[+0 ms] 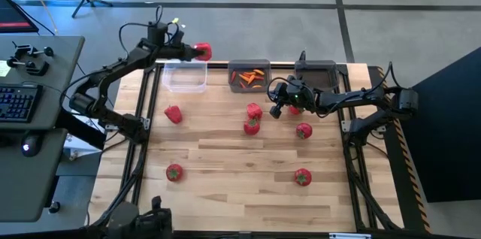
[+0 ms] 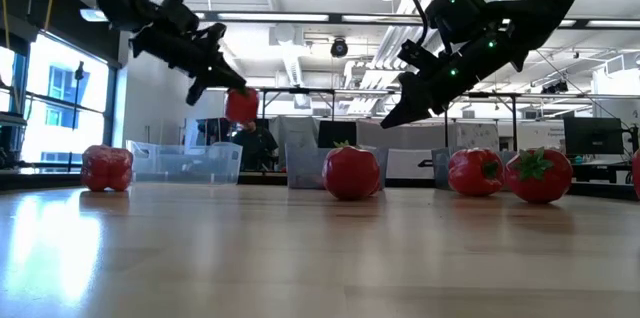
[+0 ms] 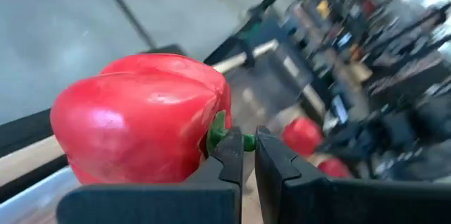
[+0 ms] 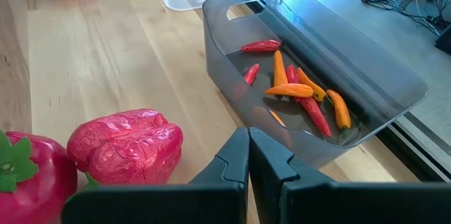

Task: Sort produce into baskets
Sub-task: Put the red bell pepper into the transparent bin

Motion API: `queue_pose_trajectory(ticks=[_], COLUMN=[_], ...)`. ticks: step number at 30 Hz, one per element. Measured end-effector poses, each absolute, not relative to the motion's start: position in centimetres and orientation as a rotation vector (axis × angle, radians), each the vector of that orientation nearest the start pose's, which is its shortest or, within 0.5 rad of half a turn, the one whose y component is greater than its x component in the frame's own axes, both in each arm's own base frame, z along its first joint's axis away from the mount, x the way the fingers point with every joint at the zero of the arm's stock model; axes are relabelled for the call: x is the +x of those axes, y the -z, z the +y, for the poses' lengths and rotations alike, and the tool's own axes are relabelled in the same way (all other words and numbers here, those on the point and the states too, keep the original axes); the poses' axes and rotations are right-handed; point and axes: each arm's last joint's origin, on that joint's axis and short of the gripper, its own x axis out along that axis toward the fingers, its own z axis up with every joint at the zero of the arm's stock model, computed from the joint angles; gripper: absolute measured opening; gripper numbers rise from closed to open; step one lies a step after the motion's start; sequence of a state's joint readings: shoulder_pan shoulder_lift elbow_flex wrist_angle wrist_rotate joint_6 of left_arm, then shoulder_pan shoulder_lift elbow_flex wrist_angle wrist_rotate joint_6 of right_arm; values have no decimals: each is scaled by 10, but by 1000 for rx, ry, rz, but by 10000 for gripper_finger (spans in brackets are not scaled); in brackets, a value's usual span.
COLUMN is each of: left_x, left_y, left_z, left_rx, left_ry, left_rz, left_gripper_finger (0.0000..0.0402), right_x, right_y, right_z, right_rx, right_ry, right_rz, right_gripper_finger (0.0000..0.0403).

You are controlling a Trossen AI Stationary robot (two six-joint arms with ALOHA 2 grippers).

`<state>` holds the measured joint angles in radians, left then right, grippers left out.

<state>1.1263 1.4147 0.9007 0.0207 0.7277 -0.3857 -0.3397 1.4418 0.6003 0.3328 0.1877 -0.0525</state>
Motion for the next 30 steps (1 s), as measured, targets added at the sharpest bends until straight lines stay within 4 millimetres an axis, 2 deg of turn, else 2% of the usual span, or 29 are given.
queue_pose_trajectory(ticks=[5, 9, 14, 17, 21, 26, 30], left_x=[145, 138, 136, 138, 147, 163, 179], left_y=[-241, -228, -229, -231, -239, -243, -239], left_z=[260, 259, 259, 258, 252, 236, 219], left_rx=[-836, -883, -882, -831, -845, -979, -1107], left_ry=[-456, -496, -470, -382, -194, 103, 204], left_rz=[110, 93, 85, 97, 121, 214, 299], left_gripper_finger=[0, 0, 0, 0, 0, 0, 0], right_x=[260, 260, 260, 260, 260, 260, 260], right_y=[-176, -176, -176, -176, -176, -176, -176], right_z=[-98, -98, -98, -98, -98, -98, -98], right_rx=[-11, -11, -11, -11, -11, -11, -8], right_ry=[502, 502, 502, 502, 502, 502, 503], right_rz=[527, 527, 527, 527, 527, 527, 526], right_gripper_finger=[0, 0, 0, 0, 0, 0, 0])
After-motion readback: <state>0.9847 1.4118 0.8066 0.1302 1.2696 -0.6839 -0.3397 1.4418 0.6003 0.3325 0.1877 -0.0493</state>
